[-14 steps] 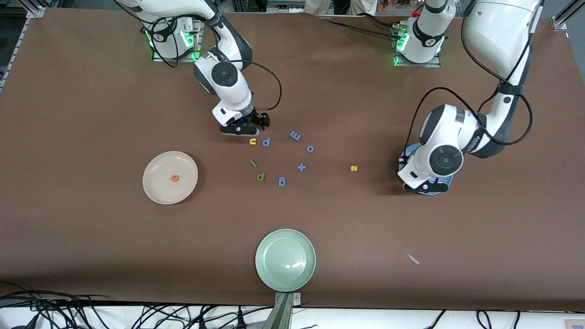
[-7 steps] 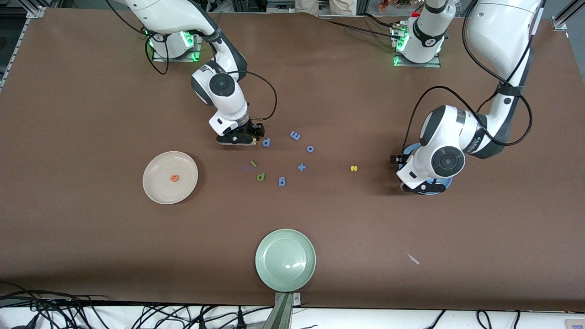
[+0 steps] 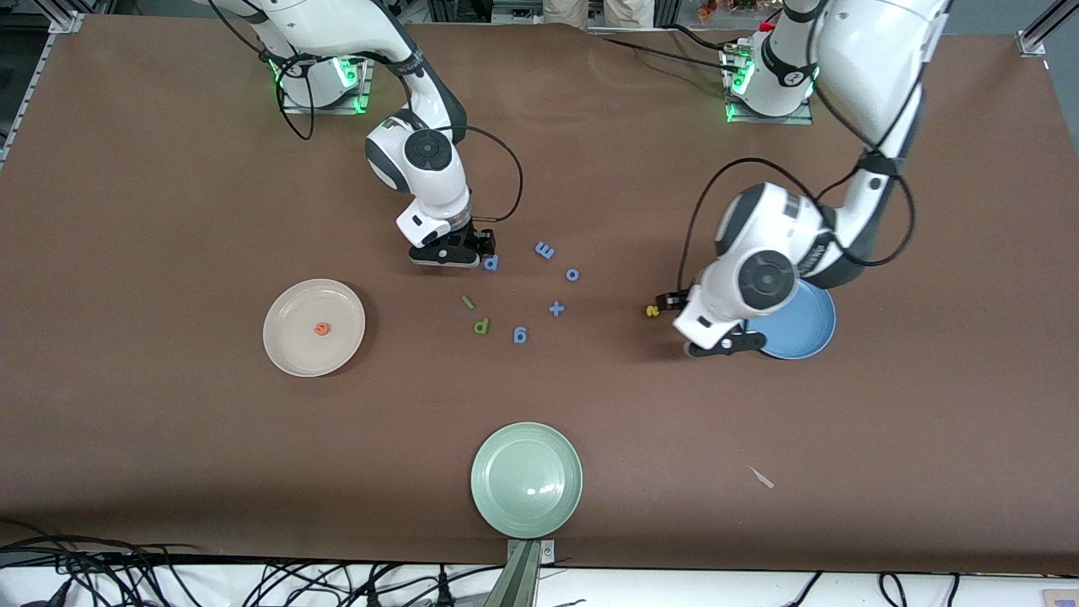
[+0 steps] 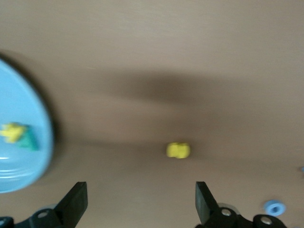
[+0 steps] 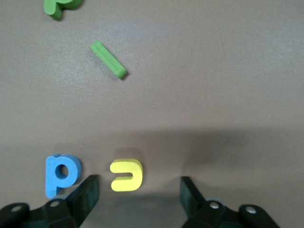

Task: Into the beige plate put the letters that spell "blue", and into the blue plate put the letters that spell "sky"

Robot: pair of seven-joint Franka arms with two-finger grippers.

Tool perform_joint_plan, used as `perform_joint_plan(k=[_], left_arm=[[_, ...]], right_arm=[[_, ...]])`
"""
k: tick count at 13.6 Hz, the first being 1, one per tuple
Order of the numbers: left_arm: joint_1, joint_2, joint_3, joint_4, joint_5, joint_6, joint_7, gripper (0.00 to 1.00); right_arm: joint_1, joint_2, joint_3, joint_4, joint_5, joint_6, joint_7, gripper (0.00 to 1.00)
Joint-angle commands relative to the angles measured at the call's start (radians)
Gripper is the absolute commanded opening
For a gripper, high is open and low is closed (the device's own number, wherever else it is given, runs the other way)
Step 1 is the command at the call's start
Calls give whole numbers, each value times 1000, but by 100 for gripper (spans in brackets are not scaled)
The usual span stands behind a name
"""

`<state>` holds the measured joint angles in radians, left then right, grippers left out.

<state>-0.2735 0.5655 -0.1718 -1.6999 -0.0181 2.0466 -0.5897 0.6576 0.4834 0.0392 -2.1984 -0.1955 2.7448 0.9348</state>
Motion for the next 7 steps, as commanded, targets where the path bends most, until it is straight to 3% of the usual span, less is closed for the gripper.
perform_joint_plan(k=[1,4,7], left_arm=[[-29,63,11,-3,13,94,-33,98],[-30,63,9,-49,29,151,-32,90],[-30,60,8,-124,29,289,-32,89]], right_arm=[[8,29,-24,17,-28,12,15,39],[7,18,-36,17,-32,12,-2,12],[0,-49,-99,35,-21,-112,-141,12]])
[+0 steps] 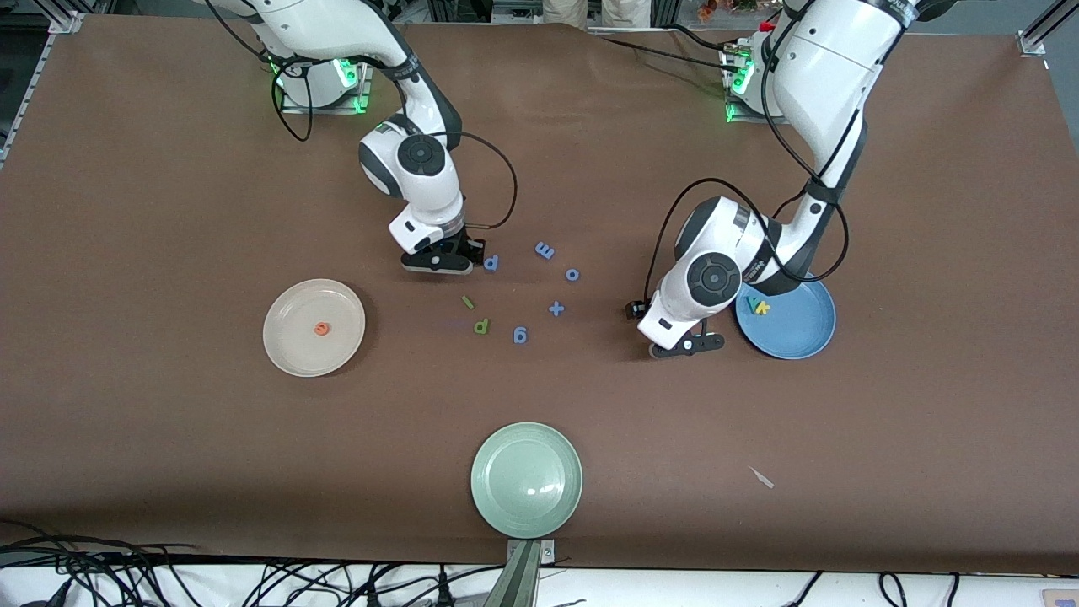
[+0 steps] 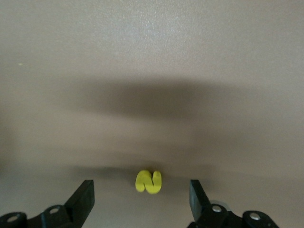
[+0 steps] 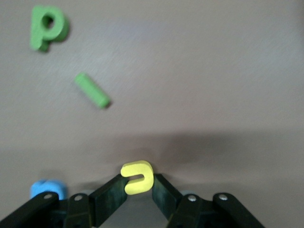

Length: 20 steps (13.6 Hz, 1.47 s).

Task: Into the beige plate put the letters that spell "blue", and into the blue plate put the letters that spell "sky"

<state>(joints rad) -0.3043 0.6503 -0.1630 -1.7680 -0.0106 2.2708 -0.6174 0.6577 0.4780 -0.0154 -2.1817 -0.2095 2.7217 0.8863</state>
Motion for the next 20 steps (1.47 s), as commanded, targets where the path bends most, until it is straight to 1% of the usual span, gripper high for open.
perform_joint_plan(k=[1,3,4,5,6,7,8,9,10,11,13,14,15,16,17,18,19,20], left_arm=[[-1,-24,-1,-56,21,65,-4,89],[-1,-23,-1,-70,21,73,-2,85],[1,-23,-1,-73,21,72,4,85],[1,-23,-1,-77,21,73,5,80],[-1,-23,-1,-79,21,73,5,67],[-2,-20,-1,-79,21,73,5,54],[-1,-18,-1,-79,21,75,5,45],[-1,-15,-1,-79,21,75,5,37],[-1,-15,-1,-79,21,75,5,22],[-1,-18,-1,-79,21,75,5,15],[-1,-21,-1,-77,21,72,5,9],[2,-29,-1,-76,21,63,8,7],[5,-47,0,-71,21,40,7,7],[13,-72,0,-65,21,-12,5,6],[16,-99,8,-62,21,-66,8,7],[27,-124,16,-60,21,-123,37,8],[45,-139,25,-56,27,-178,91,10],[72,-152,31,-56,58,-242,144,10]], right_arm=[[0,-70,-66,38,-2,-162,-162,12],[-1,-99,-125,81,2,-267,-306,12],[0,-108,-162,86,2,-281,-392,12],[-1,-114,-207,86,2,-281,-485,12],[-1,-114,-250,86,5,-275,-576,12],[-7,-114,-286,86,30,-267,-657,12],[-29,-110,-300,86,77,-246,-750,12],[-61,-99,-301,83,135,-229,-830,12],[-72,-96,-301,79,180,-221,-875,13],[-72,-96,-301,77,202,-221,-888,13],[-72,-94,-301,75,206,-220,-888,17],[-72,-94,-301,75,208,-220,-876,22],[-72,-94,-298,75,220,-221,-873,24],[-67,-94,-293,77,257,-224,-871,34],[-64,-94,-293,82,271,-227,-876,45],[-66,-94,-293,91,272,-232,-882,82],[-66,-98,-294,100,274,-244,-883,99],[-66,-101,-294,117,272,-275,-883,100]])
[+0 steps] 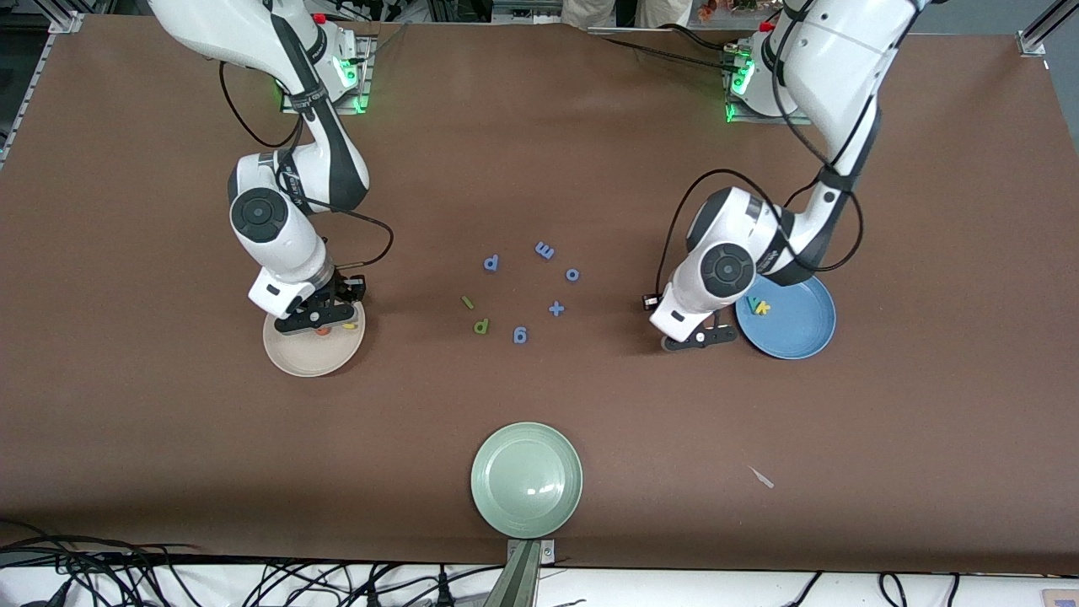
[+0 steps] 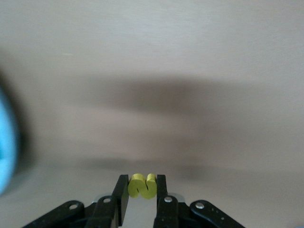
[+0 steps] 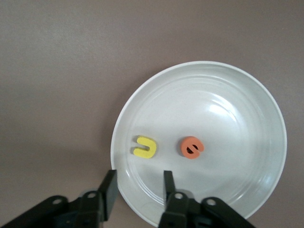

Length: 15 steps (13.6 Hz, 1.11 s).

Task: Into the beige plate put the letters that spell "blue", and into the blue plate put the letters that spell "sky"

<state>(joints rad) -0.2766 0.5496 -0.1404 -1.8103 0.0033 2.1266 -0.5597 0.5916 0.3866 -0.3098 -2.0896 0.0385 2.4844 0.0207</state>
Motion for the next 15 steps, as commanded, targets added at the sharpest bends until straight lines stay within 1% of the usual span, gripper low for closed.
perform_joint_plan(k=[1,2,3,4,5,6,7,8,9,10,11,12,14,15], left_arm=[[77,-63,5,-14,81,-153,112,10],[85,-72,7,-15,114,-207,119,10],[86,-73,8,-21,166,-247,133,10],[99,-73,7,-29,232,-267,136,12],[124,-73,4,-32,268,-299,144,15],[137,-73,4,-30,271,-315,185,27],[155,-73,7,-29,271,-319,243,75],[192,-73,5,-24,271,-320,294,100],[233,-73,-2,-20,259,-318,338,100],[252,-74,-5,-17,254,-318,380,100],[257,-89,-5,-15,244,-318,409,100],[257,-108,-5,-9,216,-320,417,100],[252,-158,-10,2,195,-326,417,100],[251,-178,-19,12,195,-341,423,100]], right_arm=[[0,-8,0,70,24,-97,-18,100],[4,-5,1,126,30,-173,-12,100],[8,-3,1,163,55,-230,-5,100],[17,3,3,184,107,-257,1,100],[40,15,8,195,150,-260,28,100],[84,23,6,197,170,-252,68,99],[124,43,6,198,181,-239,141,99],[132,63,32,198,184,-190,225,99],[129,83,85,200,184,-139,293,99],[135,110,112,207,182,-89,350,99],[146,129,123,212,179,-47,407,99],[146,156,148,215,173,-18,444,99],[145,198,182,209,170,54,472,99],[146,208,189,206,170,76,482,99]])
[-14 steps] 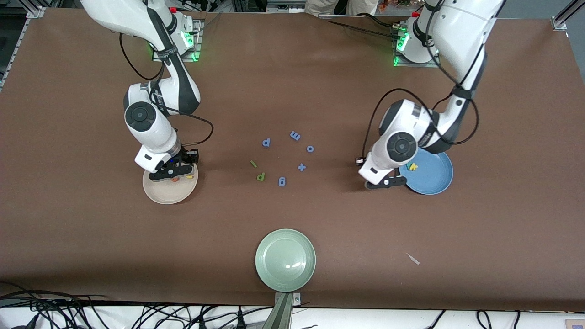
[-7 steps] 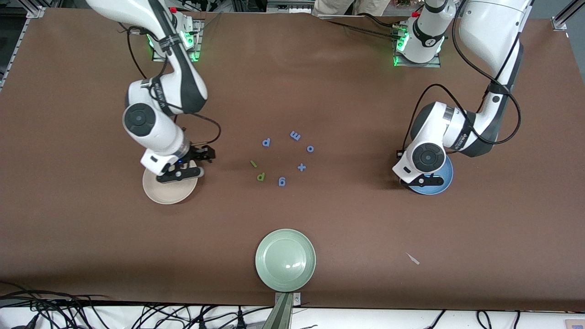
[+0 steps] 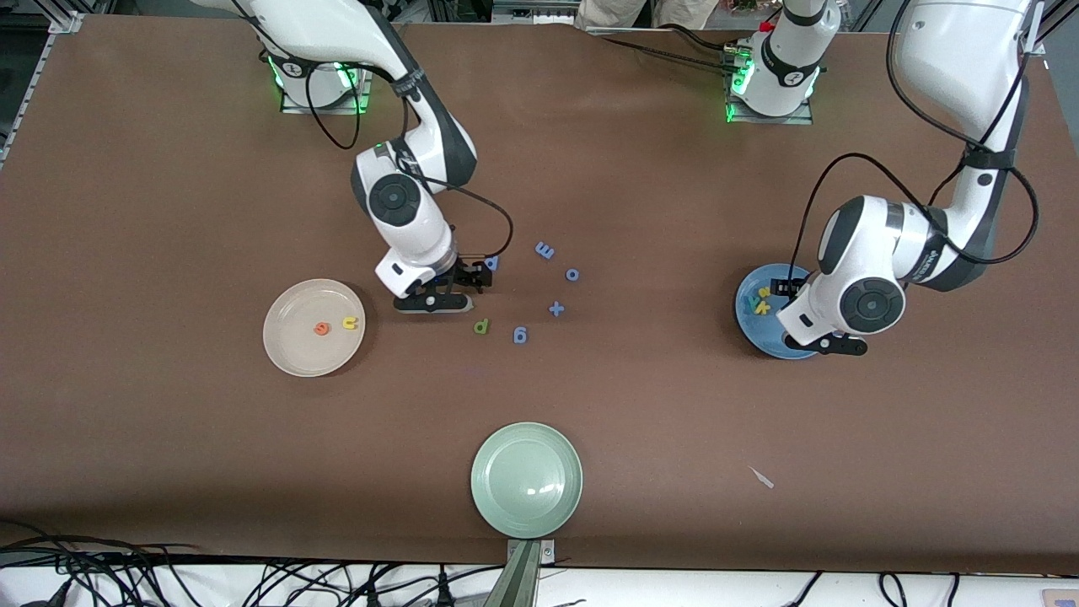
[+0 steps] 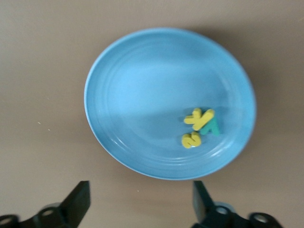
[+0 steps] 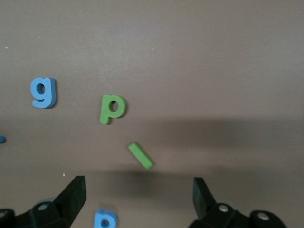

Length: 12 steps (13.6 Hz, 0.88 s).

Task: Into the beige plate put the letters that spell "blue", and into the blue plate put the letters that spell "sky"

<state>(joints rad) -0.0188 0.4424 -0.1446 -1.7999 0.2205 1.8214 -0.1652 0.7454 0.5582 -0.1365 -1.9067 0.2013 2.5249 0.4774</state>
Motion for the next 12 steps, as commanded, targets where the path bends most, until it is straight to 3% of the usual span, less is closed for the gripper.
perform_joint_plan(k=[1,5,8,10,12], left_arm=[[-7,-79,-33,13,-23,-60,29,100],[-9,-146,-43,143,-121,-224,27,100],[-10,-157,-43,354,-141,-466,26,100],[0,-157,-32,494,-144,-571,27,100],[5,-166,-27,545,-139,-577,29,100]], right_arm=[[-8,48,17,23,6,44,27,99],[-6,63,15,18,-43,63,9,90],[-6,74,17,12,-89,84,9,79],[-6,74,17,-9,-92,115,4,63],[-6,74,15,-9,-91,117,-11,50]])
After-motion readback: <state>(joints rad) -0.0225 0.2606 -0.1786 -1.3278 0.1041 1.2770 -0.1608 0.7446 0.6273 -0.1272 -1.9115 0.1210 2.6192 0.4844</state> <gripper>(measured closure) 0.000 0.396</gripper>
